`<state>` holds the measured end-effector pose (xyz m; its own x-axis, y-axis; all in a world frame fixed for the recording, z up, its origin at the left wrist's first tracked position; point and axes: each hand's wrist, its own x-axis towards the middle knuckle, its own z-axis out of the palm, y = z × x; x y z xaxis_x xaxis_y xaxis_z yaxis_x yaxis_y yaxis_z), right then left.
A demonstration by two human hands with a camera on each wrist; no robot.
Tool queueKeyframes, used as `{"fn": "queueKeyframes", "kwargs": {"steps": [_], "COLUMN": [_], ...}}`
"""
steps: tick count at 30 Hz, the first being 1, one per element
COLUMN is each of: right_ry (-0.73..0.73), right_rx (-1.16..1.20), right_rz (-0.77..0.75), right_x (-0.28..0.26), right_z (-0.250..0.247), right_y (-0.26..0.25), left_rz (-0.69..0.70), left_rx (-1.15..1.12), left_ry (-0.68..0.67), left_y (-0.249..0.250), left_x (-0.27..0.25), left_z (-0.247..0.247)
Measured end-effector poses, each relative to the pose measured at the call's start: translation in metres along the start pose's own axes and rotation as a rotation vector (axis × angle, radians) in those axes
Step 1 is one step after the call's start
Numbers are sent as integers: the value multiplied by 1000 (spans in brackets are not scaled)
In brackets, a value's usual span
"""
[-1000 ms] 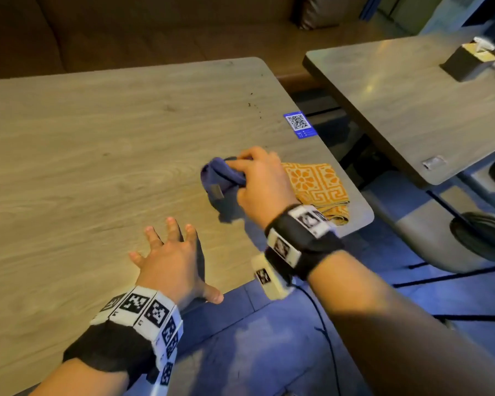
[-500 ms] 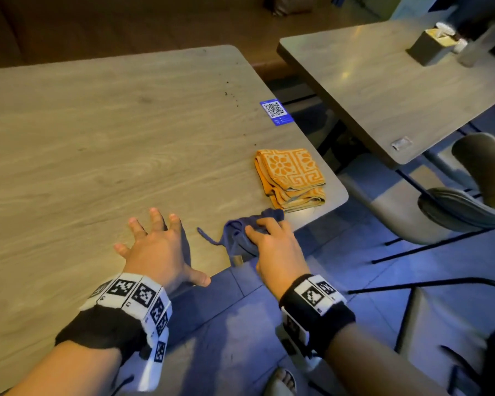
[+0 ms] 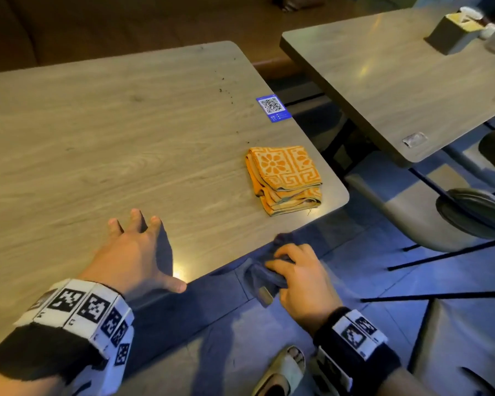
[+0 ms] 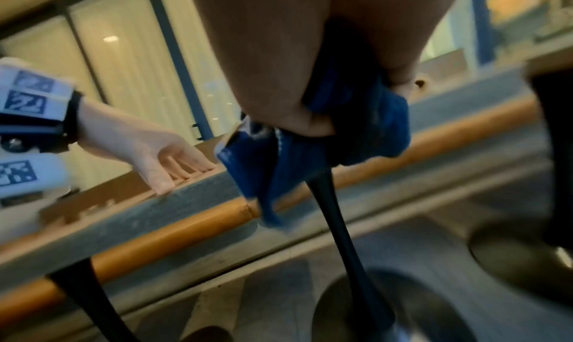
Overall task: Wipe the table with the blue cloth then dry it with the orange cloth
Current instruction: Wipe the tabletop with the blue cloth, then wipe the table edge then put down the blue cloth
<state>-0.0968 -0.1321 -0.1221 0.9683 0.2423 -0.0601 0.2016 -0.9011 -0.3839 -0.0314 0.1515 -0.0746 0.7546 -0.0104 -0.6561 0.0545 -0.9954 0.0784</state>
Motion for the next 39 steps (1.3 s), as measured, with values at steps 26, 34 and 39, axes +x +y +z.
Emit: {"fn": "queueKeyframes", "kwargs": {"steps": [26, 34, 39], "right_ry": [42, -41, -107], "right_rx": [73, 71, 77], "right_rz": [33, -186, -322], "right_x": [260, 413, 508], "right_z": [-183, -188, -190], "right_y": [167, 116, 78], "left_rz": [79, -148, -337], "left_rx": [-224, -446, -398], "left_ry": [291, 344, 319], "left_y": [181, 94, 61], "left_x": [120, 217, 275], "left_z": [-130, -202, -225]}}
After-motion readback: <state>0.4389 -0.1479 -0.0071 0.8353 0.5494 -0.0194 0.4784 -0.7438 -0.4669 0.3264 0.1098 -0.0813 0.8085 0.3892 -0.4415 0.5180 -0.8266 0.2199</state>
